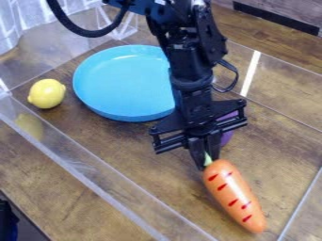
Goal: Move the carrot to the right side
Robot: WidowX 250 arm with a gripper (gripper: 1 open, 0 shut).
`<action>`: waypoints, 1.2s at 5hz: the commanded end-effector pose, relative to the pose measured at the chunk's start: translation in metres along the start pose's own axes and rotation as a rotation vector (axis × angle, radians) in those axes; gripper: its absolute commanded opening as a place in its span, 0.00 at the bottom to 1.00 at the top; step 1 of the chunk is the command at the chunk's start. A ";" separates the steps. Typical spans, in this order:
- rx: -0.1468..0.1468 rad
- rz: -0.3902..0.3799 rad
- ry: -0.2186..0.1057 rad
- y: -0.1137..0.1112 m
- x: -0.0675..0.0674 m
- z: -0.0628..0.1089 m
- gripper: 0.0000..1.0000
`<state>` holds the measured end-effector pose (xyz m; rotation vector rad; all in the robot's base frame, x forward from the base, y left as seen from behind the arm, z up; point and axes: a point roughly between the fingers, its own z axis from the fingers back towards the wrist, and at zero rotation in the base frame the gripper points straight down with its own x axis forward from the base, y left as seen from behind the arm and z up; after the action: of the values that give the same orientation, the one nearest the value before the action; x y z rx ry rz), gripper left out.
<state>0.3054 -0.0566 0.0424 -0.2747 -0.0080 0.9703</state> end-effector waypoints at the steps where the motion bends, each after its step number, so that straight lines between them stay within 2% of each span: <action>1: -0.049 -0.035 -0.026 -0.017 -0.007 0.007 0.00; 2: -0.054 -0.054 -0.023 -0.022 -0.016 0.002 0.00; 4: -0.062 -0.073 -0.028 -0.035 -0.035 -0.022 0.00; 6: -0.060 -0.102 -0.017 -0.054 -0.055 -0.035 0.00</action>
<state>0.3231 -0.1309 0.0218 -0.3064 -0.0541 0.8860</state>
